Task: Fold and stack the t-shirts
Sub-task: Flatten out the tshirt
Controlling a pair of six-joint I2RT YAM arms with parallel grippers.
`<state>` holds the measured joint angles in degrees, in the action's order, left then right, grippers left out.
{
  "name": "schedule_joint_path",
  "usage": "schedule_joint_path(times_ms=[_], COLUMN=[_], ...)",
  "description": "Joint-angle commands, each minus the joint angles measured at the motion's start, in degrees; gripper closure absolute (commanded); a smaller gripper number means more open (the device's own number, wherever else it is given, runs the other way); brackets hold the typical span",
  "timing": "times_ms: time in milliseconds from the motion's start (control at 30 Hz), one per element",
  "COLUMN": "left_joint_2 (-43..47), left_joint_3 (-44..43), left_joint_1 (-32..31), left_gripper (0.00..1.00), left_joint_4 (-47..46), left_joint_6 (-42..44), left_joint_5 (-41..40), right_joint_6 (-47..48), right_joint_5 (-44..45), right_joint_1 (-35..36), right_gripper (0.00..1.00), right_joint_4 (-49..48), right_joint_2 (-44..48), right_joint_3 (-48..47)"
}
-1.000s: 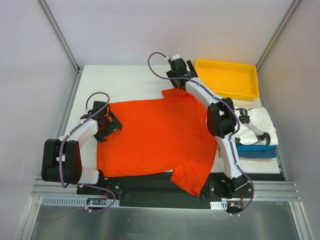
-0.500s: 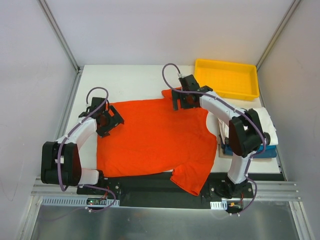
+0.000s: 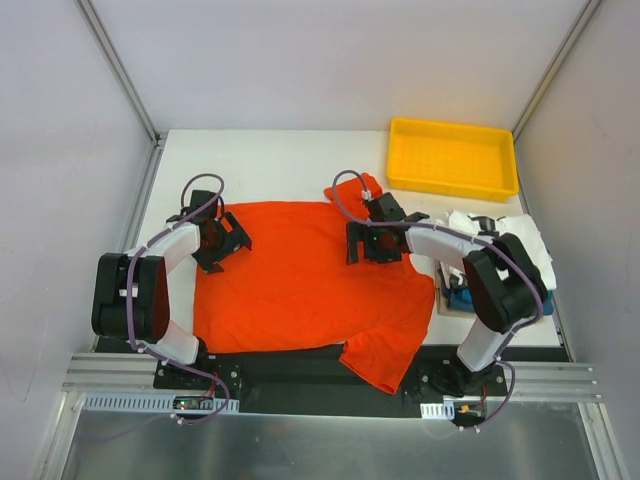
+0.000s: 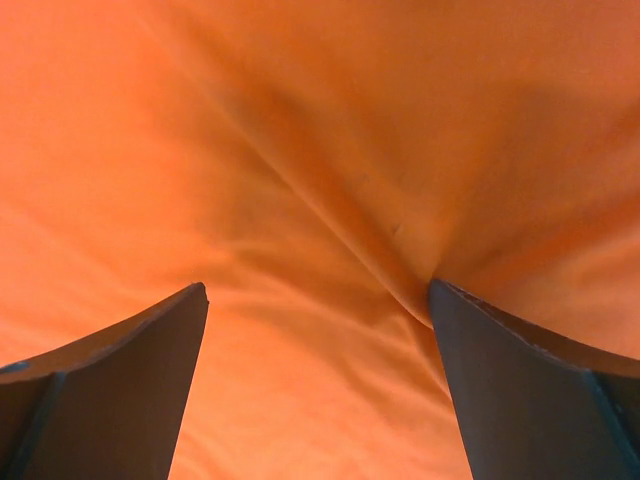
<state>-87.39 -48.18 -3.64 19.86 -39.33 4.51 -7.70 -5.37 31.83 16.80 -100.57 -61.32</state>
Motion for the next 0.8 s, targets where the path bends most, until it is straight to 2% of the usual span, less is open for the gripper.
schedule_joint_path(times_ms=[0,67,167,333,467,600,767], left_joint_2=[-0.15,0.29,1.17,0.47,0.47,0.39,-3.13], left_joint_3=[-1.21,-1.38,-1.56,-1.56,-1.21,-1.65,-3.93], left_joint_1=[0.82,1.09,1.35,1.35,1.53,1.53,2.06], left_gripper=[0.01,0.01,0.01,0.01,0.01,0.01,0.01], left_joint_4=[0.88,1.58,2.46,3.43,3.70,3.70,4.05], left_joint_6=[1.89,1.98,2.41,2.68,2.68,3.03,3.56], left_joint_5=[-0.64,-1.34,-2.67,-2.40,-2.93,-3.02,-1.97], right_joint_6=[-4.33,-6.70,-8.64,-5.75,-2.67,-2.49,-2.58], right_joint_5=[-1.76,-2.19,3.31,15.37,17.94,14.16,10.56], right_joint_1=[4.28,6.83,8.68,8.07,5.61,3.50,1.13], right_gripper=[0.03,0.03,0.03,0.03,0.03,0.03,0.03], right_joint_4=[5.09,5.09,8.42,15.00,17.04,17.30,17.22], right_joint_2=[4.75,6.70,12.40,15.15,7.88,0.83,-6.63], right_joint_3=[10.57,13.06,13.69,3.60,-9.83,-16.36,-19.62])
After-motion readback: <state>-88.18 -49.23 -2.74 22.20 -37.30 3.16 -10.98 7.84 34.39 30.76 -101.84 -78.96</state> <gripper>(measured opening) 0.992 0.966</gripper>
